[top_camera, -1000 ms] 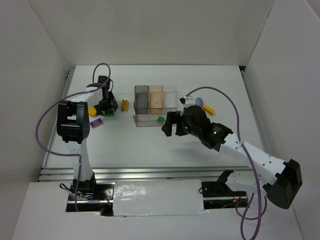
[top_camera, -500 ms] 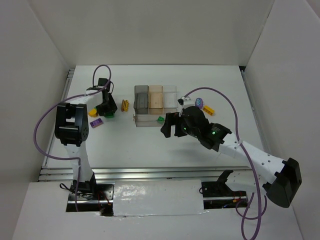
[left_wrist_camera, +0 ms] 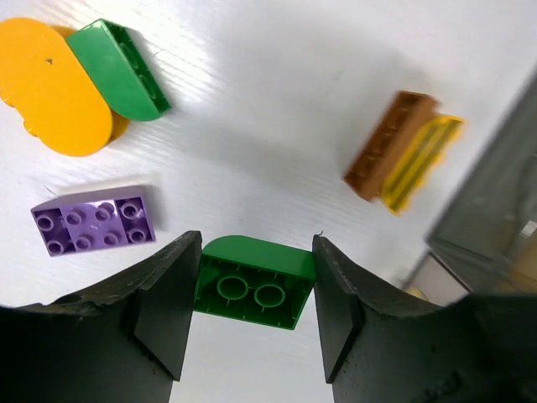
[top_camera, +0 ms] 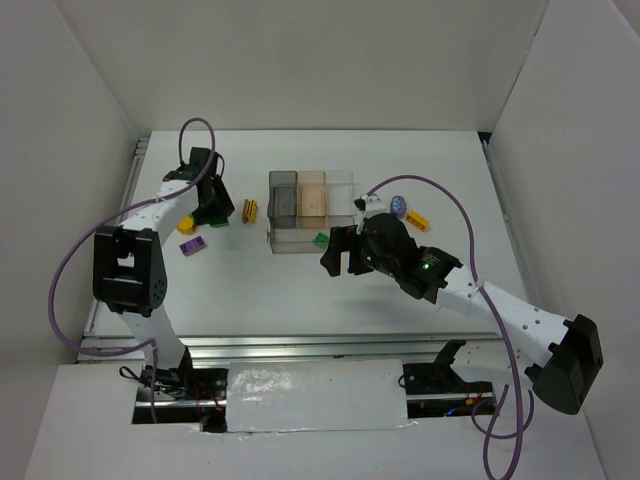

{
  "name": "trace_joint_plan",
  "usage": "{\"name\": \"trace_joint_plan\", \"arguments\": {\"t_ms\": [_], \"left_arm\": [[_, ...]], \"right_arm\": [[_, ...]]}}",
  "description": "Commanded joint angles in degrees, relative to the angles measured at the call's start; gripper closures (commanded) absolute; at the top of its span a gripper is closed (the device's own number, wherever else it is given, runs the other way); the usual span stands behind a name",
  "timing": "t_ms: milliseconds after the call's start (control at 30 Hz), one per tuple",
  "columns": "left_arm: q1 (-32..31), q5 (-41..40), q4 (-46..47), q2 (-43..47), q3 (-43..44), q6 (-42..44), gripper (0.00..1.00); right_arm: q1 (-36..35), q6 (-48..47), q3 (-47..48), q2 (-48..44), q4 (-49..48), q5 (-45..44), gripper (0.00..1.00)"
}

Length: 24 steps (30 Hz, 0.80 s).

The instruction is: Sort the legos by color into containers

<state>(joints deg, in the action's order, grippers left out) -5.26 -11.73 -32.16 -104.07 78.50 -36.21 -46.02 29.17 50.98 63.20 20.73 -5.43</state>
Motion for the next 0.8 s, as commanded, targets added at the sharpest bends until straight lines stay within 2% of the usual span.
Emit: {"name": "trace_joint_plan", "arguments": {"t_ms": [0, 167, 267, 433, 500, 667, 767], "left_arm": [[-3.4, -0.7, -2.4, 5.1, 2.5, -0.9, 0.73], [-11.0, -2.1, -2.6, 10.5, 3.8, -4.5, 0.73], [-18.3, -3.7, 0.1, 11.8, 4.1, -8.6, 0.72], [-24.4, -7.5, 1.8, 8.8, 6.9, -14.1, 0.71], [-25.2, -8.9, 1.9, 7.5, 7.9, -15.1, 0.69], [-26.2, -7.7, 3.1, 2.5, 10.2, -15.6, 0.55], [-26.8, -7.4, 3.4, -0.3, 11.7, -15.3, 0.52]], "right_arm": [[-0.6, 0.7, 0.7, -0.8, 0.4, -2.1, 0.04], [-0.6, 4.6, -0.1, -5.2, 1.5, -9.1, 0.04], [-0.5, 7.2, -0.5, -9.1, 2.9, -15.1, 0.04], [-0.5, 7.1, -1.1, -14.1, 3.9, -17.3, 0.04], [-0.4, 7.0, -1.0, -14.6, 4.9, -17.7, 0.03], [-0.3, 6.6, -1.8, -16.3, 7.0, -18.5, 0.03], [-0.2, 6.5, -2.5, -17.2, 7.3, -18.7, 0.02]]}}
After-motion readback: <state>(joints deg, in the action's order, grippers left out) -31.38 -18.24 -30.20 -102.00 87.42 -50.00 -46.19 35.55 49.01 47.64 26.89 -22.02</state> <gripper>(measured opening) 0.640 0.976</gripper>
